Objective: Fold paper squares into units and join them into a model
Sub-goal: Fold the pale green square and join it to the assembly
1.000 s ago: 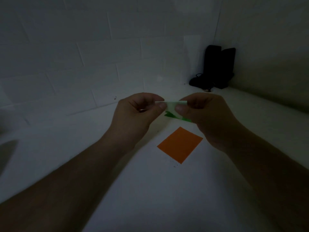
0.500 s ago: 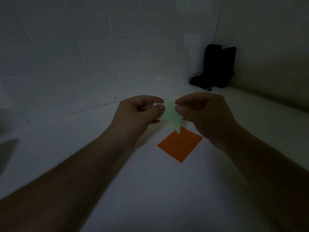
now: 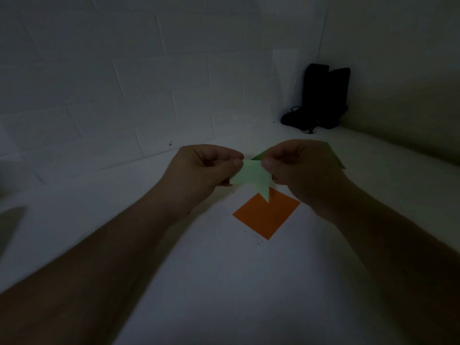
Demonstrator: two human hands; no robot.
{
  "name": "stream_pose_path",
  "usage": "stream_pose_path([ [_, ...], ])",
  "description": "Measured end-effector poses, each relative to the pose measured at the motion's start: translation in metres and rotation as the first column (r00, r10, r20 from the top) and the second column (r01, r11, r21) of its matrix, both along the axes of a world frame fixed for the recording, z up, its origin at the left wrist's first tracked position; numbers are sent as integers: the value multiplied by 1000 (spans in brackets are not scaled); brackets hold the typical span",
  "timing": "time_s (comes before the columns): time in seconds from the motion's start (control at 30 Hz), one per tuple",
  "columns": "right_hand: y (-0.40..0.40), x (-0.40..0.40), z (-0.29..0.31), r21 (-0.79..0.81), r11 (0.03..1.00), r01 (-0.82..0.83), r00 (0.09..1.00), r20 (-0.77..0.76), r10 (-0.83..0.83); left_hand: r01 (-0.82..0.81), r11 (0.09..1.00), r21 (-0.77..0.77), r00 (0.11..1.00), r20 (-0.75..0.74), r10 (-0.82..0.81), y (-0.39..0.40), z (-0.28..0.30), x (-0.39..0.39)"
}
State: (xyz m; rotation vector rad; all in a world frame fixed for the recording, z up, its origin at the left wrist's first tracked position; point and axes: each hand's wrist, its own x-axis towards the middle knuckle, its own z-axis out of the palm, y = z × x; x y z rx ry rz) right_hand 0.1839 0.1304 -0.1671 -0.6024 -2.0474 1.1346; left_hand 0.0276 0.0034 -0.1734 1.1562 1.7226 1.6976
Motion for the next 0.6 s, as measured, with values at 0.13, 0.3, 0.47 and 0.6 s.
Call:
stream_pose_path([
  [0.13,-1,1,2,13,999,-35,999,-38,35,3,1000,-2,1000,11,-3,0,0,-1],
  [0.3,-3,1,2,55,996,-67,997,-32,69,18,1000,22,998,53,-19,2,-2,-2],
  [0.47,-1,0,1,-43,997,-60,996,-70,57,31,999,30,997,63,-33,1,-2,-1],
  [0.6,-1,-1,3,-137,989,-62,995,-82,51,0,999,41,1000,12,-1,2,-2,1],
])
